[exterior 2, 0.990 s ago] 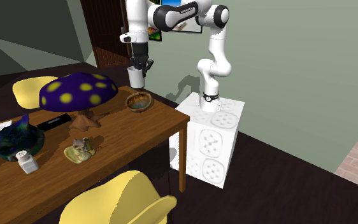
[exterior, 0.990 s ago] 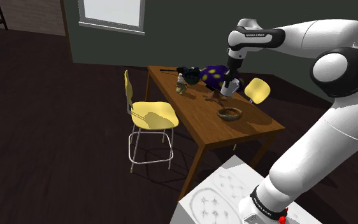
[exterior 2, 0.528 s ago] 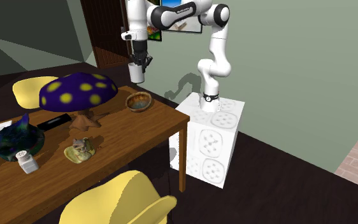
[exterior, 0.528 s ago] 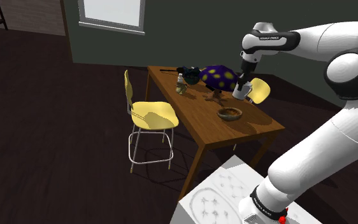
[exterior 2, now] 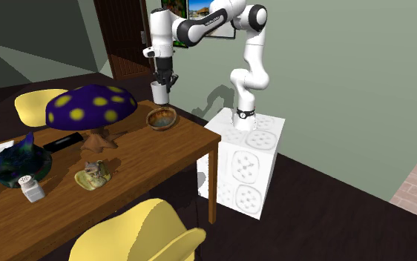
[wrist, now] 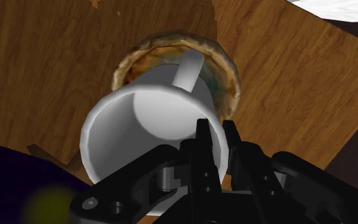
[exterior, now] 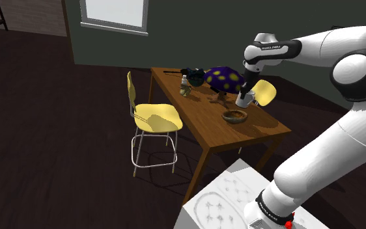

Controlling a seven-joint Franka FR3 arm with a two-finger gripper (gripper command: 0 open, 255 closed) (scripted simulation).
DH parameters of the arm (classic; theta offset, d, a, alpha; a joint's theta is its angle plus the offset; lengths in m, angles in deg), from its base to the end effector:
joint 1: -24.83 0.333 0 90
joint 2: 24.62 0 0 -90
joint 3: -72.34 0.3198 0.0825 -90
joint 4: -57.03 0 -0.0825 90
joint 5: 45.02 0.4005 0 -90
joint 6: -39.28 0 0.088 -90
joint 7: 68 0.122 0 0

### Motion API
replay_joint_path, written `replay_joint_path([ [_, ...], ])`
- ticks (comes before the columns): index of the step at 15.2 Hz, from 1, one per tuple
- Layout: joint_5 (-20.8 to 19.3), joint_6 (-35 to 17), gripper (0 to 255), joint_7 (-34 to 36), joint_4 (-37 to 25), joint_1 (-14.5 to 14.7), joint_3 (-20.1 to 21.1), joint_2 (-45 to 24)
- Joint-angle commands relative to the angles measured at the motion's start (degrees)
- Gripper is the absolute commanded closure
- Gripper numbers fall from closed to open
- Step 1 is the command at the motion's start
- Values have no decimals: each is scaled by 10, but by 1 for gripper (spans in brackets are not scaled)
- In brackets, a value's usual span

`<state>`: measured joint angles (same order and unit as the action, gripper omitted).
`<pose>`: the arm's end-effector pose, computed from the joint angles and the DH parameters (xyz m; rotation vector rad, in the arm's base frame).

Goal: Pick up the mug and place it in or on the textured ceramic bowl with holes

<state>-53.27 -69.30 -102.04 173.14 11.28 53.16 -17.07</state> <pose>0.4406 -0.3043 0.4859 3.0638 0.1104 -0.0860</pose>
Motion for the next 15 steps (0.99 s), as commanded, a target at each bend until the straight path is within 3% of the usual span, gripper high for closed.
replay_joint_path([
  [1,0,-17,255,-1,13,-1,-2,-4],
  [8,1,-70,255,1,53,-2,-5,-17],
  [15,2,-73,255,1,55,-2,-5,-18],
])
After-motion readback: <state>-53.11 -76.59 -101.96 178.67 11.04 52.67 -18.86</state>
